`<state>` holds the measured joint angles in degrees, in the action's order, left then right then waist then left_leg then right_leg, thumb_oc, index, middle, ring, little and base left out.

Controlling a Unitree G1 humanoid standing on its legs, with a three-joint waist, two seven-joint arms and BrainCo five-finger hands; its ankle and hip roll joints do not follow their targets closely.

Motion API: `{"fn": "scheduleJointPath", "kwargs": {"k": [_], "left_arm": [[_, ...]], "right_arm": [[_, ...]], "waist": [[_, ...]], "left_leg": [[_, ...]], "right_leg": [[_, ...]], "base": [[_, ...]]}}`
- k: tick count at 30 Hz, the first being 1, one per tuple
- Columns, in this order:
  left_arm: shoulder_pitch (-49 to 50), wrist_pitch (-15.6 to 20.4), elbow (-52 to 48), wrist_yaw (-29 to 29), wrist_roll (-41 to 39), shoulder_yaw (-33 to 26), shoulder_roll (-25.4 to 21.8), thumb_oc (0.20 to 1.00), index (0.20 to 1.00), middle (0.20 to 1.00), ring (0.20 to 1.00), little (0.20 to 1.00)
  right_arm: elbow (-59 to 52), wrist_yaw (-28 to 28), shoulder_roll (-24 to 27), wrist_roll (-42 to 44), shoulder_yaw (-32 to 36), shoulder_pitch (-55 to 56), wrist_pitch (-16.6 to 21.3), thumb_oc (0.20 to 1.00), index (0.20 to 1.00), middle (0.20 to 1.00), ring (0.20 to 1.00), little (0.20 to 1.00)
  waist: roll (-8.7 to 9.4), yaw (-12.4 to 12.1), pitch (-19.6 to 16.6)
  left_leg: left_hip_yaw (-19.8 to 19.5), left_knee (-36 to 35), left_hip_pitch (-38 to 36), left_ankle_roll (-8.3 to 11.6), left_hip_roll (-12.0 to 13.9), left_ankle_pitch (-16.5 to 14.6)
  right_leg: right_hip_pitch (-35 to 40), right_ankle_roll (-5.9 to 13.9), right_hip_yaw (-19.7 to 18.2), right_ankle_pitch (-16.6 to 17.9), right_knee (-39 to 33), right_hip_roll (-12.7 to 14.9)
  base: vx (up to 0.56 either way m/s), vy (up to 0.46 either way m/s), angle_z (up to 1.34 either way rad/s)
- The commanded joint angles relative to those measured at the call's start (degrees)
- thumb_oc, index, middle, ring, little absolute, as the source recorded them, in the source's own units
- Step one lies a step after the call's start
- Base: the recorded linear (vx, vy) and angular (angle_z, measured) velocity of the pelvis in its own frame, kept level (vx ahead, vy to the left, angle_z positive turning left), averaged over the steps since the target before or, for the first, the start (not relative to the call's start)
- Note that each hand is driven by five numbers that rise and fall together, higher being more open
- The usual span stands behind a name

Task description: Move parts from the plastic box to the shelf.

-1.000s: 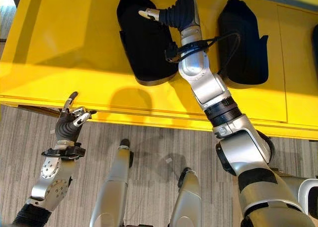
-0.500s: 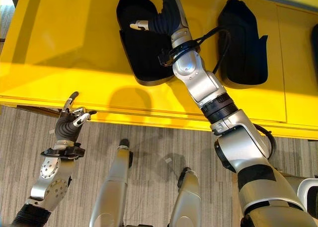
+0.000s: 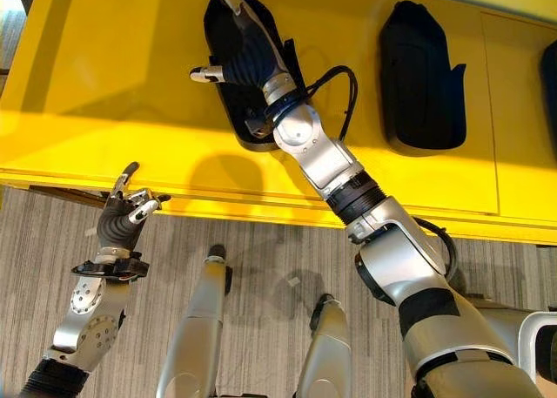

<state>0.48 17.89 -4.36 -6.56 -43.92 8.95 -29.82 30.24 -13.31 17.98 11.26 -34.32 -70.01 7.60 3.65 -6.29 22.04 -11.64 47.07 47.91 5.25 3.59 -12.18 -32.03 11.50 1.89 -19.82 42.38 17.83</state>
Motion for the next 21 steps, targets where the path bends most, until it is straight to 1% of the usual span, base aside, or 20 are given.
{"fn": "scheduleJointPath", "kwargs": {"k": [1,5,8,9,11,14,15,21], "left_arm": [[0.28,0.97,-1.09,0.73,-0.60,0.34,-1.24,1.000,1.000,1.000,1.000,1.000],[0.23,1.25,-1.35,0.81,-0.65,0.54,-1.73,1.000,1.000,1.000,1.000,1.000],[0.29,1.15,-1.24,0.89,-0.85,0.73,-1.89,1.000,1.000,1.000,1.000,1.000],[0.22,1.18,-1.21,1.05,-1.12,1.18,-2.28,1.000,1.000,1.000,1.000,1.000],[0.23,1.15,-1.18,1.05,-1.03,1.43,-2.38,1.000,1.000,1.000,1.000,1.000],[0.03,1.18,-1.10,1.20,-1.23,2.40,-2.77,1.000,1.000,1.000,1.000,1.000],[-0.17,1.24,-0.88,1.24,-1.28,2.79,-2.96,1.000,1.000,1.000,1.000,1.000],[-0.93,1.05,-0.65,1.26,-1.57,3.96,-3.64,1.000,1.000,1.000,1.000,1.000]], "right_arm": [[1.87,0.53,0.07,3.14,0.71,-3.46,3.06,1.000,1.000,1.000,1.000,1.000],[8.44,0.72,-1.95,7.34,1.17,-4.49,2.93,1.000,1.000,1.000,1.000,1.000],[11.51,0.45,-2.62,8.62,1.46,-5.46,2.81,1.000,1.000,1.000,1.000,1.000],[16.19,-0.20,-3.12,9.44,1.59,-7.33,2.34,1.000,1.000,1.000,1.000,1.000],[18.01,-0.49,-3.41,9.84,1.83,-7.98,2.21,1.000,1.000,1.000,1.000,1.000],[26.24,-1.61,-3.20,11.51,2.25,-11.61,1.67,1.000,1.000,1.000,1.000,1.000],[28.36,-1.81,-3.28,12.49,2.45,-12.74,1.69,1.000,1.000,1.000,1.000,1.000],[34.76,-2.69,-4.35,16.25,4.12,-14.58,1.81,1.000,1.000,1.000,1.000,1.000]], "waist": [[0.59,-2.26,-2.27],[0.42,-2.68,-2.15],[0.30,-2.88,-2.01],[0.06,-3.16,-1.76],[-0.06,-3.22,-1.58],[-0.44,-3.66,-1.16],[-0.49,-3.79,-1.03],[-0.96,-4.13,-0.80]], "left_leg": [[0.53,-0.22,-0.04,0.08,3.78,1.10],[0.60,-0.48,-0.19,0.09,3.59,1.24],[0.58,-0.71,-0.37,0.09,3.59,1.39],[0.57,-0.63,-0.34,0.11,3.51,1.37],[0.62,-0.45,-0.38,0.08,3.52,1.26],[0.62,-0.42,-0.83,-0.04,3.46,1.24],[0.66,0.84,-1.36,0.07,3.47,-1.00],[0.48,1.25,-1.33,-0.08,3.11,-1.11]], "right_leg": [[-5.73,-4.51,-0.33,6.77,4.26,-1.94],[-5.32,-4.41,-0.15,6.92,3.95,-1.85],[-5.16,-4.40,-0.12,6.93,3.89,-1.82],[-5.21,-4.41,-0.17,6.91,3.96,-1.78],[-5.13,-4.39,-0.17,6.86,4.02,-1.82],[-4.75,-4.39,-0.28,6.87,4.05,-1.91],[-4.01,-4.19,-0.29,5.00,4.93,-1.84],[-3.90,-4.13,-0.16,4.78,5.24,-1.86]], "base": [[0.00,0.000,0.00],[0.00,0.000,0.00],[0.00,0.000,0.00],[0.00,0.000,0.00],[0.00,0.000,0.00],[0.04,0.000,0.01],[0.10,-0.008,0.01],[0.02,-0.002,0.00]]}}
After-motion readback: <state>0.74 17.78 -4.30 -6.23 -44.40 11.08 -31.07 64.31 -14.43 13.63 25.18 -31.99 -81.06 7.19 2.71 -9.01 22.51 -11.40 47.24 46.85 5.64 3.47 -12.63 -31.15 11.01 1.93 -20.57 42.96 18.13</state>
